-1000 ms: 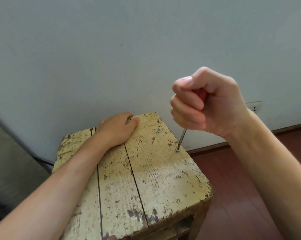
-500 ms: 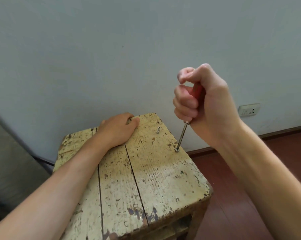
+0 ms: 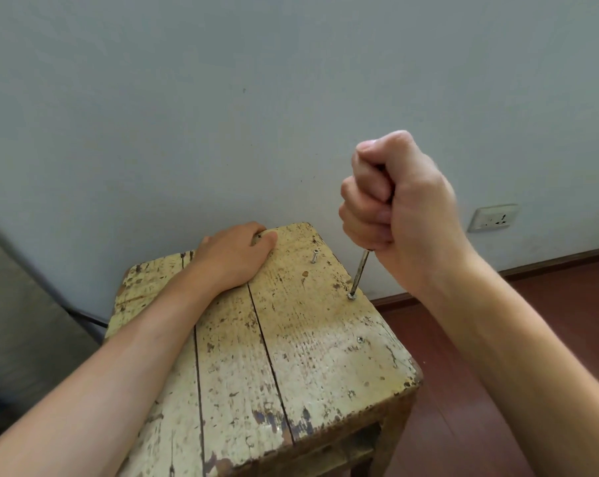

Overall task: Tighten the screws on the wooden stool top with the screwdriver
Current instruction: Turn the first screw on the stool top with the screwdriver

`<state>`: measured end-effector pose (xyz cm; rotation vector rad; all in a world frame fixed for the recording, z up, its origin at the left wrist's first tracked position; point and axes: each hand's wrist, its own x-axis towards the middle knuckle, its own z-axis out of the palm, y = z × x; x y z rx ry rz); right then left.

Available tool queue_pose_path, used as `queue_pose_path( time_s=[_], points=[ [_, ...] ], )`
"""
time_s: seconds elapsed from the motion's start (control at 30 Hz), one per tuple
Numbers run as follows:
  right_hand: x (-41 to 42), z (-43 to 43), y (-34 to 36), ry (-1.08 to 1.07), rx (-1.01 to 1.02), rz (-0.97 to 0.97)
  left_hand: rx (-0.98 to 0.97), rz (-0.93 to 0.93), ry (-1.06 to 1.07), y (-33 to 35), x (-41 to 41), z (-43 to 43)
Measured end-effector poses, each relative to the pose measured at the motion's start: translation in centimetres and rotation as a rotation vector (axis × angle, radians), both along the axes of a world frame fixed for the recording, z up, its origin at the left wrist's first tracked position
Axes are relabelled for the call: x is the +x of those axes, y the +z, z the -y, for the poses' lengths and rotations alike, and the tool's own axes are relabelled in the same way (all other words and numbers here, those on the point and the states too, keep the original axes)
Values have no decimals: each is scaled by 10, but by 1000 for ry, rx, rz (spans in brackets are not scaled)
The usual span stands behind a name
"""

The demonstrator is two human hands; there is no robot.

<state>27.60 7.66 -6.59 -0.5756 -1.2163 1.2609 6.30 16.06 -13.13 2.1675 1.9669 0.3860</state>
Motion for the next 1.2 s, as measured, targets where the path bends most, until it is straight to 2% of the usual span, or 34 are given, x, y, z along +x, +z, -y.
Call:
queue_pose_path(
  time_s=[0.1,0.17,0.33,0.43,0.53,0.67,0.73,0.8,0.87,0.97,1.03,1.1,1.2],
  points=[
    [-12,7,-6,-351,-32,-135,-1,4,2,1,0,0],
    [-13,10,-5,-410,-48,-145,3,0,-1,1,-1,0],
    [5,1,1,-83,-66,8,5,7,-5,-2,-1,-1],
    [21,-8,1,177,-86,-125,7,6,-3,-2,-2,-3],
    [36,-15,-3,336,-106,-208,3,14,0,-3,-2,-3],
    [37,-17,0,448,-24,-35,0,11,3,-2,-1,-2],
    [31,-16,1,404,30,78,-3,14,3,-1,-2,-1],
    [24,-15,2,293,35,113,-6,12,2,0,-1,0],
    [15,-11,1,108,-12,53,-8,9,1,0,-1,1],
    [-5,-1,-4,-312,-65,-77,-13,10,0,1,0,1],
    [-13,7,-6,-461,-62,-127,-10,16,0,2,0,2],
    [-11,8,-5,-429,-71,-139,-3,17,4,2,0,2],
    [1,2,0,-244,-102,12,-4,23,6,1,0,1]
  ],
)
